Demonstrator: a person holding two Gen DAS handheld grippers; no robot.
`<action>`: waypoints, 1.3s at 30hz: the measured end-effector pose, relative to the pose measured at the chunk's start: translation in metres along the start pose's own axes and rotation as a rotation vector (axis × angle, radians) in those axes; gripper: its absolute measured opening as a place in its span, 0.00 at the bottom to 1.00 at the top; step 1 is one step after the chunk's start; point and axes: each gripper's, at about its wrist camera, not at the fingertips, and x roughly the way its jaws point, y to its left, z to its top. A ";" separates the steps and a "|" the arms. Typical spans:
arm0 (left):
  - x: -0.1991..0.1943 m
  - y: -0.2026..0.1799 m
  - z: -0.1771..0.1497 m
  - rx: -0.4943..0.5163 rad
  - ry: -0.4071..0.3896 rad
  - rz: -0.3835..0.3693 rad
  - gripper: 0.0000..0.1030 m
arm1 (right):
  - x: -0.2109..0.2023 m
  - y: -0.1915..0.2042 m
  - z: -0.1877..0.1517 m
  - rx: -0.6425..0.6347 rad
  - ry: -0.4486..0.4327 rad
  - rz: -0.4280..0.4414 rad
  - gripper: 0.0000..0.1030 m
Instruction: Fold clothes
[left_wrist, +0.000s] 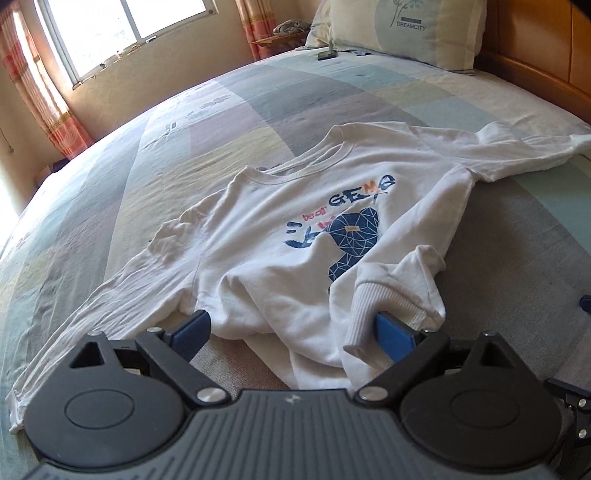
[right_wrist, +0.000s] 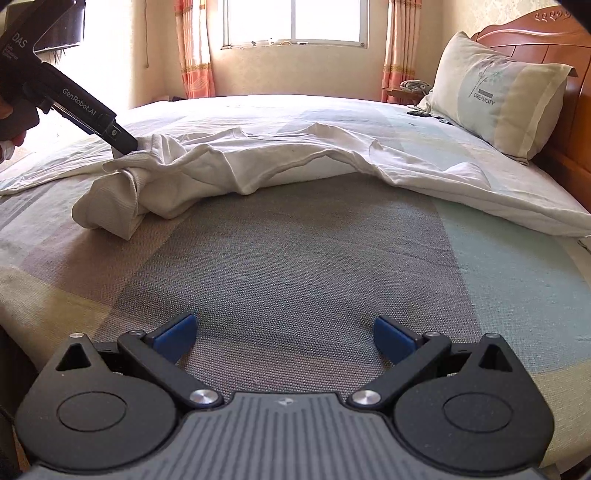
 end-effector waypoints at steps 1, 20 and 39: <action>-0.002 -0.002 -0.001 0.012 -0.005 -0.006 0.93 | 0.000 0.000 0.000 -0.002 0.001 0.000 1.00; -0.023 -0.018 0.009 -0.033 -0.148 -0.253 0.94 | 0.026 0.011 0.052 0.113 0.145 0.267 1.00; 0.024 0.055 -0.060 -0.348 0.038 -0.090 0.94 | 0.027 0.004 0.051 0.171 0.115 0.266 1.00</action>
